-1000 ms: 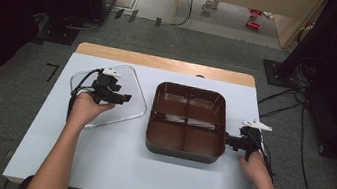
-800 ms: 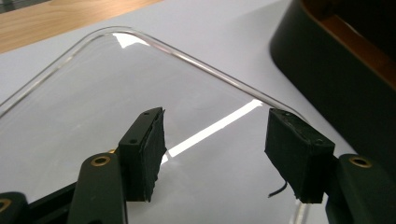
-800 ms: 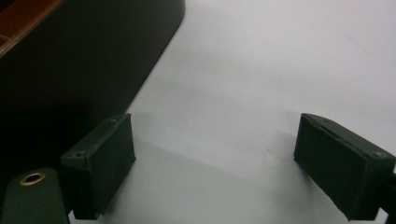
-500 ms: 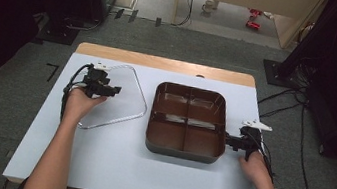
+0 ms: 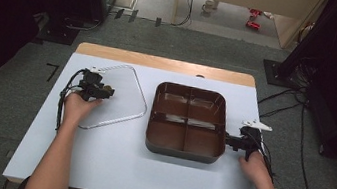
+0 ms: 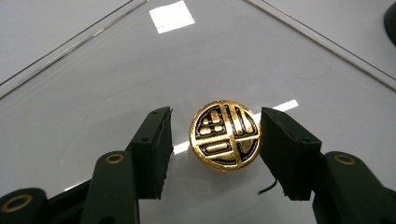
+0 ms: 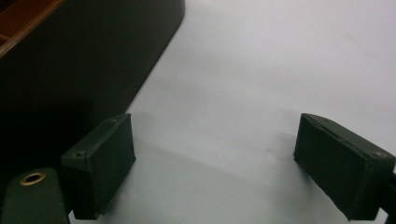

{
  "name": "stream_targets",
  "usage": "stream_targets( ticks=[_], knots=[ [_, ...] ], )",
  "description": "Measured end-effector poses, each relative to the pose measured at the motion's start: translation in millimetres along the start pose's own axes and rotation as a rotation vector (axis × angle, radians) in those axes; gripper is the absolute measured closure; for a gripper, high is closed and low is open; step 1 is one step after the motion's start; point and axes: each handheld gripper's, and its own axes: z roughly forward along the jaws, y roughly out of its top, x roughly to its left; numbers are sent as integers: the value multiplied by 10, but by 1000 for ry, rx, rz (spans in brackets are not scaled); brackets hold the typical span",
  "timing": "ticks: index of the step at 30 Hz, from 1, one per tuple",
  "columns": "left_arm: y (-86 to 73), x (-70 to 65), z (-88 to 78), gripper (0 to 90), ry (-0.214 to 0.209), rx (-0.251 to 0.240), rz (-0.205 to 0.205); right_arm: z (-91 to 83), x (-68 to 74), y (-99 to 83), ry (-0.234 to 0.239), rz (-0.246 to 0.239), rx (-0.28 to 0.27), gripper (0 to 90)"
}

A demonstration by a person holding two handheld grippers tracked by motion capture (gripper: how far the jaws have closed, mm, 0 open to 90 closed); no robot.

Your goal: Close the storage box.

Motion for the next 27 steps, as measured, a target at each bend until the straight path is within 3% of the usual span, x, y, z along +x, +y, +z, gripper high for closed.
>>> stream_targets(
  ticks=[11, 27],
  knots=[
    [-22, -11, 8, 580, -17, -10, 2, 0, 0, 0, 0, 0, 0, 118],
    [3, -13, -27, 592, -22, -7, 2, 0, 0, 0, 0, 0, 0, 118]
  ],
)
